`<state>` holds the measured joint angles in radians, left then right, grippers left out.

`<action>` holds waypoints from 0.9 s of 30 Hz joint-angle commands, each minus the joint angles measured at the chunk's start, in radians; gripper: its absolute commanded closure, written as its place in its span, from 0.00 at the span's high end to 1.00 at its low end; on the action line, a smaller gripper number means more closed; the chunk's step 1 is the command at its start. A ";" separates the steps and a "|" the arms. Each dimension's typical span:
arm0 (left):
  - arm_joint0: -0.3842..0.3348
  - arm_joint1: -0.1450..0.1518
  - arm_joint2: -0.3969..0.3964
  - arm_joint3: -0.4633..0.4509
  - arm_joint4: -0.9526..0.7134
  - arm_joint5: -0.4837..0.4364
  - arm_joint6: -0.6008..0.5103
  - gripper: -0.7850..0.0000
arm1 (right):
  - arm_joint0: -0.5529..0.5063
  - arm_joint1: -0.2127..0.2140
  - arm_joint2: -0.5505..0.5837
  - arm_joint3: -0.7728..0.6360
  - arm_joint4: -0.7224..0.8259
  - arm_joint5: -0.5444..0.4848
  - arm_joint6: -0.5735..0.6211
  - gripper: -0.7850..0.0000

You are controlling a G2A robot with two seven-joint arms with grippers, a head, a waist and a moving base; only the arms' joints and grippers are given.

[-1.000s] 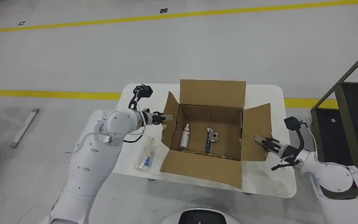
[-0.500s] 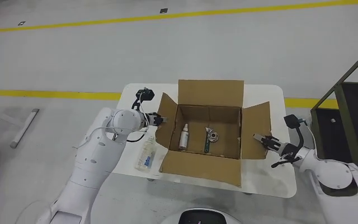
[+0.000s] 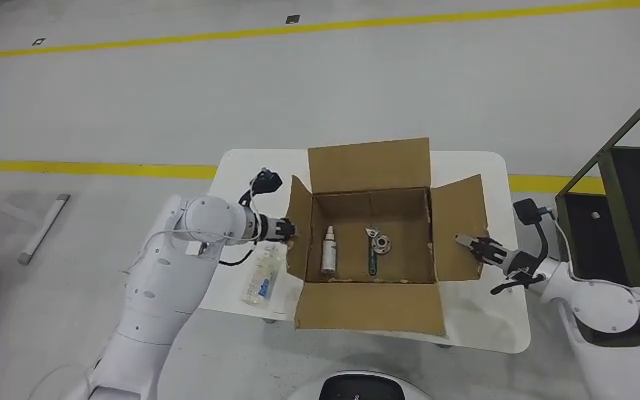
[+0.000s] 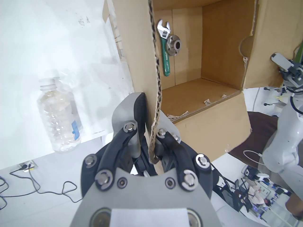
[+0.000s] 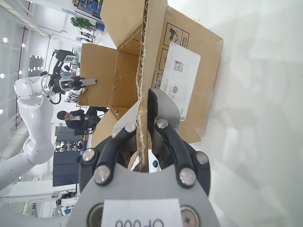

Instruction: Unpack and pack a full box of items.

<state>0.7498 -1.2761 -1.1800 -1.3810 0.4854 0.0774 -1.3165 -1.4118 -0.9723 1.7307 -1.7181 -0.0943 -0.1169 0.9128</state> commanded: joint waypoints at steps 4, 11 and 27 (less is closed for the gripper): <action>0.024 0.012 -0.020 -0.055 -0.027 0.014 -0.057 0.00 | -0.001 0.004 0.000 0.003 -0.007 0.025 0.018 0.02; 0.050 0.025 0.006 -0.116 0.080 -0.010 -0.018 1.00 | 0.000 0.008 -0.001 -0.009 -0.027 0.062 0.011 1.00; 0.092 0.054 -0.054 -0.222 0.167 -0.006 0.088 1.00 | -0.058 0.010 0.136 -0.308 -0.058 0.163 -0.213 0.49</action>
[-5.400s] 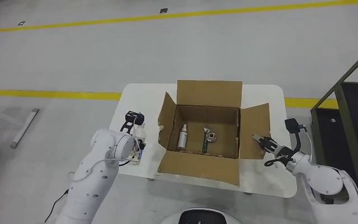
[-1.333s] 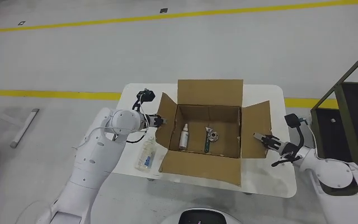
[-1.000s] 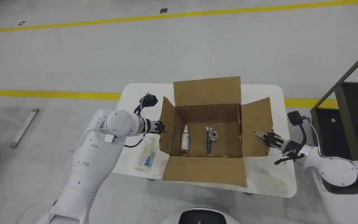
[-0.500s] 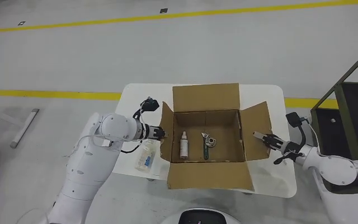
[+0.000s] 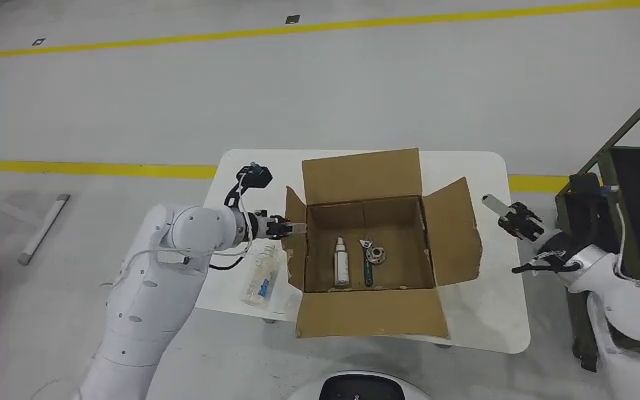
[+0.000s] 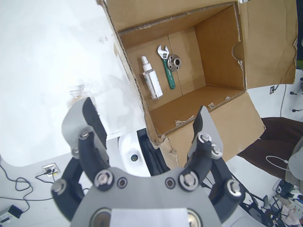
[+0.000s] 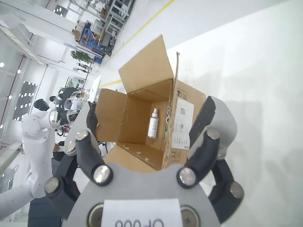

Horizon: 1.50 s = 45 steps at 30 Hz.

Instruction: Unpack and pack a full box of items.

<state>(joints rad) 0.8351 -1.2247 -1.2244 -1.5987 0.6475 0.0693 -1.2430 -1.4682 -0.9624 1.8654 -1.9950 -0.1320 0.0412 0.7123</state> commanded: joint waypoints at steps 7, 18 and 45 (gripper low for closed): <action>0.041 0.017 -0.058 -0.038 0.039 0.009 0.055 1.00 | 0.011 0.003 -0.131 -0.179 -0.295 0.113 -0.057 0.00; 0.047 0.021 -0.064 -0.043 0.057 0.010 0.056 1.00 | 0.237 -0.032 -0.569 -0.035 -0.649 0.354 -0.159 0.00; 0.098 0.030 -0.033 -0.076 0.391 0.086 0.288 1.00 | 0.487 -0.117 -0.999 0.169 -0.879 0.416 0.179 0.00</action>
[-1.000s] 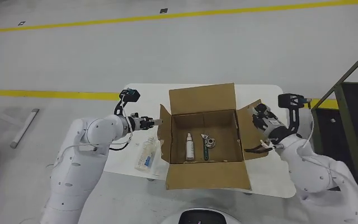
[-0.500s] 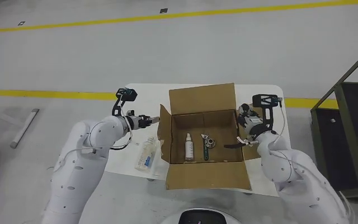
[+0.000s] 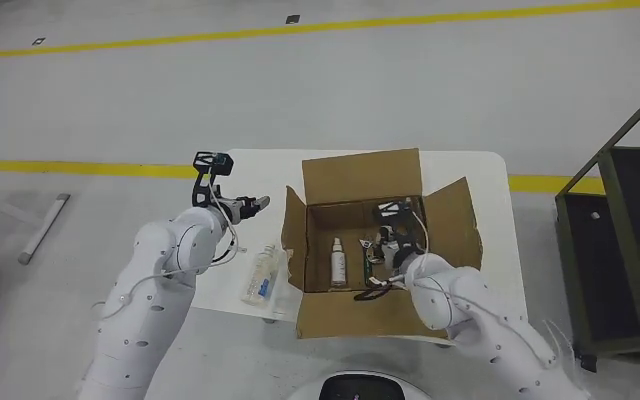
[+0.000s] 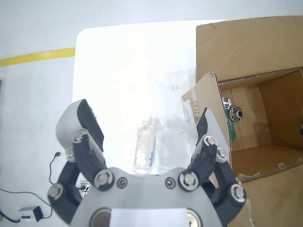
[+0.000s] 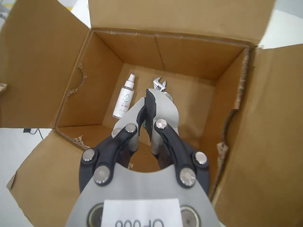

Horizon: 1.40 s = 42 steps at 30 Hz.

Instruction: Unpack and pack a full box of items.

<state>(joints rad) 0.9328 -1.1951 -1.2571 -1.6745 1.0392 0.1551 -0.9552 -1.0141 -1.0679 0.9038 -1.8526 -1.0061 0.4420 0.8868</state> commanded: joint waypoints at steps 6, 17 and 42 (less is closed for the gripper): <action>0.000 0.000 0.000 0.000 0.000 0.000 0.000 1.00 | 0.096 -0.046 -0.105 0.091 -0.042 0.083 -0.031 0.00; 0.000 0.000 0.000 0.000 0.000 0.000 0.000 1.00 | 0.096 -0.046 -0.105 0.091 -0.042 0.083 -0.031 0.00; 0.000 0.000 0.000 0.000 0.000 0.000 0.000 1.00 | 0.289 -0.294 -0.357 0.552 0.109 0.292 -0.078 0.00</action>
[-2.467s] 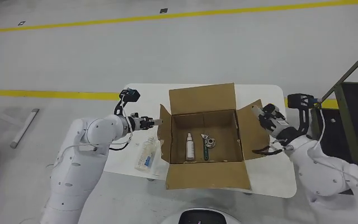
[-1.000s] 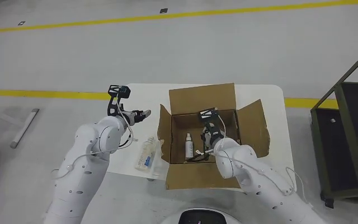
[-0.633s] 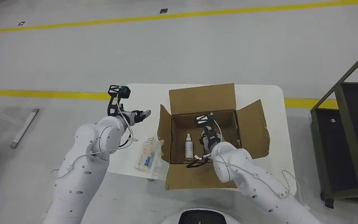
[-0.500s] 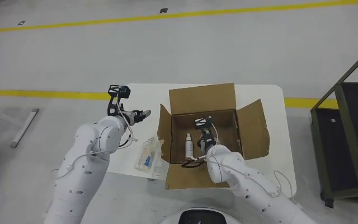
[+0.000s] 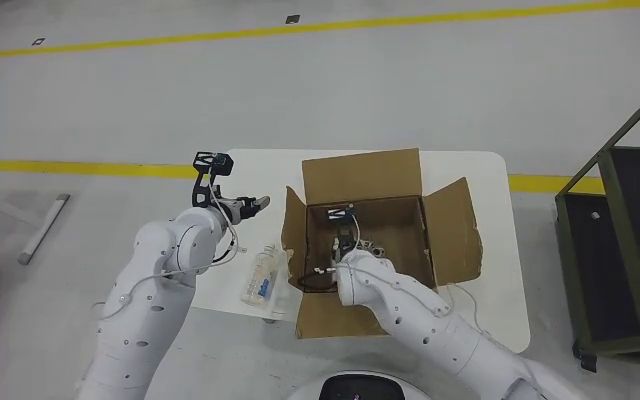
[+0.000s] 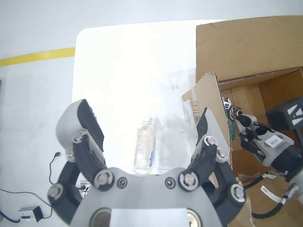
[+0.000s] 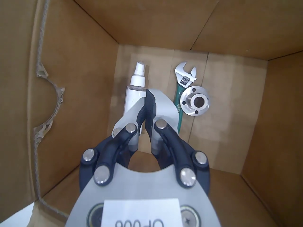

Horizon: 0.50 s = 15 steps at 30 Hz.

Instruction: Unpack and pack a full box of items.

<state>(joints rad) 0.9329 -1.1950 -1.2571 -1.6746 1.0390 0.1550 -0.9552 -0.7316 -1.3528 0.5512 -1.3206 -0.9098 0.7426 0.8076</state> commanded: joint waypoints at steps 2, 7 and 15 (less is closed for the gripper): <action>0.000 0.000 0.000 0.000 0.000 0.000 0.000 1.00 | 0.020 -0.025 -0.012 0.065 0.022 -0.022 -0.003 0.00; 0.000 0.000 0.000 0.000 0.000 0.000 0.000 1.00 | 0.050 -0.060 -0.023 0.140 0.039 -0.033 -0.004 0.33; 0.000 0.000 0.000 0.000 0.000 0.000 0.000 1.00 | 0.071 -0.100 -0.033 0.219 0.031 -0.045 0.006 0.75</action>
<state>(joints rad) 0.9329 -1.1950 -1.2571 -1.6746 1.0390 0.1550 -0.9552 -0.6620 -1.4483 0.5185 -1.1132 -0.8789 0.7007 0.8172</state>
